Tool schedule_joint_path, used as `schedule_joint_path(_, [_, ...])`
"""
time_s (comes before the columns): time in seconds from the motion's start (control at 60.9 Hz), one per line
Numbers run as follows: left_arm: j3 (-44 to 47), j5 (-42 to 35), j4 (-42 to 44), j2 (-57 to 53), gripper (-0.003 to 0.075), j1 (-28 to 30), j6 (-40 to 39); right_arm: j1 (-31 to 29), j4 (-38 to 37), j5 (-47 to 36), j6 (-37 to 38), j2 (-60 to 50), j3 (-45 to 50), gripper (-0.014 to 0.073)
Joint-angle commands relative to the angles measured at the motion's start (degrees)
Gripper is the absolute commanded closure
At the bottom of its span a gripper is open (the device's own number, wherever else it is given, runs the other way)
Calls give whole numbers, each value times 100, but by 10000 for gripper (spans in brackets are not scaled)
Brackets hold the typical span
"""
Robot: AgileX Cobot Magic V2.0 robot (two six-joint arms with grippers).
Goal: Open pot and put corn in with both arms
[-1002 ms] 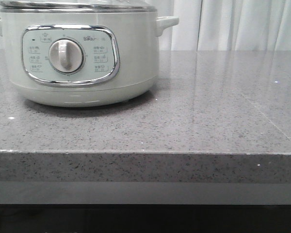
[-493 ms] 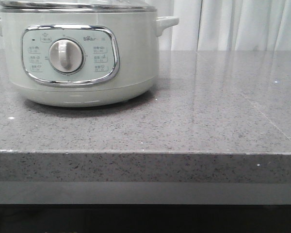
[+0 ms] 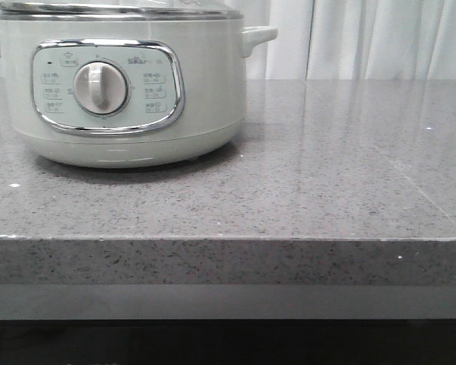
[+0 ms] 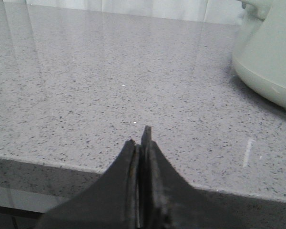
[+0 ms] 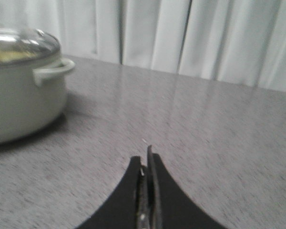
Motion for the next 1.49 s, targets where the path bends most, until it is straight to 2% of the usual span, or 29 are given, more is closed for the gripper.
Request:
schedule_joint_path(0.0, [-7, -430, -62, -134, 739, 4, -68, -242, -425, -531, 422, -5, 71, 662])
schedule_joint_path(0.049, [-7, -430, -62, -134, 739, 4, -68, -458, -515, -552, 627, -162, 331, 662])
schedule_joint_path(0.197, [-7, -430, -62, -134, 739, 4, -68, -772, -515, -567, 627, -792, 982, 662])
schedule_joint_path(0.345, [-7, -430, -62, -134, 739, 4, -68, -837, -509, -422, 627, -1495, 1530, 662])
schedule_joint_path(0.46, [-7, -430, -62, -134, 739, 4, -68, -837, -494, -6, 627, -2038, 1658, 662])
schedule_joint_path(1.478, [-7, -443, -62, -124, 739, 4, -68, -849, -494, 65, 627, -2002, 1653, 662])
